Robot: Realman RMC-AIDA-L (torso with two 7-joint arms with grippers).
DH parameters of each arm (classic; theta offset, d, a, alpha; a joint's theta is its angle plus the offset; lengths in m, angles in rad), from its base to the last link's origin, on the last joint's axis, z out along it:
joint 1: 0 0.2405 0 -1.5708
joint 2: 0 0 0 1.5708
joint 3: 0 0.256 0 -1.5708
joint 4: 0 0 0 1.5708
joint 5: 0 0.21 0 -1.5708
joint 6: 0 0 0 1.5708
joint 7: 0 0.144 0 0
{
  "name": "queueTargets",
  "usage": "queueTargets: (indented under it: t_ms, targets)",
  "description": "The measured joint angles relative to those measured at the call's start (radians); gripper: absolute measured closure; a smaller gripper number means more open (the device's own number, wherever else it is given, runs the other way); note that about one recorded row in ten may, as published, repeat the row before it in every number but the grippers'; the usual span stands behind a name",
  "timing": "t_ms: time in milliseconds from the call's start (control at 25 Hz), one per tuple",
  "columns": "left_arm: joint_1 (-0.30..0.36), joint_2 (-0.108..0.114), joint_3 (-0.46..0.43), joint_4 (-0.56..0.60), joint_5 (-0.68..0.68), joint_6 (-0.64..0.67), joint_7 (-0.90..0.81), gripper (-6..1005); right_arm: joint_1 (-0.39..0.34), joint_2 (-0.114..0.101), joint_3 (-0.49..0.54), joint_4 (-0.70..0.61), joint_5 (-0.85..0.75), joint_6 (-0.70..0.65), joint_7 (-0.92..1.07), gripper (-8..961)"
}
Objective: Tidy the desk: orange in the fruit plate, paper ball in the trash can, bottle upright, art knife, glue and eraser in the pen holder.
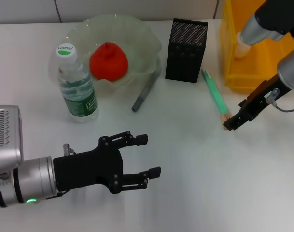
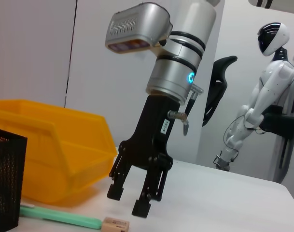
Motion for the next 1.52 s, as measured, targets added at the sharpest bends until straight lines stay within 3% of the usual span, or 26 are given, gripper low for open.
queueTargets:
  t_ms: [440, 880, 1520]
  targets:
    - [-0.011, 0.000, -0.002, -0.009, -0.006, -0.017, 0.000, 193, 0.003, 0.001, -0.037, 0.023, 0.027, 0.053, 0.010, 181]
    - [-0.020, -0.001, -0.002, -0.012, -0.013, -0.023, 0.000, 193, 0.034, 0.001, -0.041, 0.056, 0.026, 0.096, 0.259, 182]
    - [-0.027, 0.000, -0.001, -0.012, -0.012, -0.023, 0.000, 194, 0.038, 0.001, -0.055, 0.114, -0.009, 0.211, 0.335, 194]
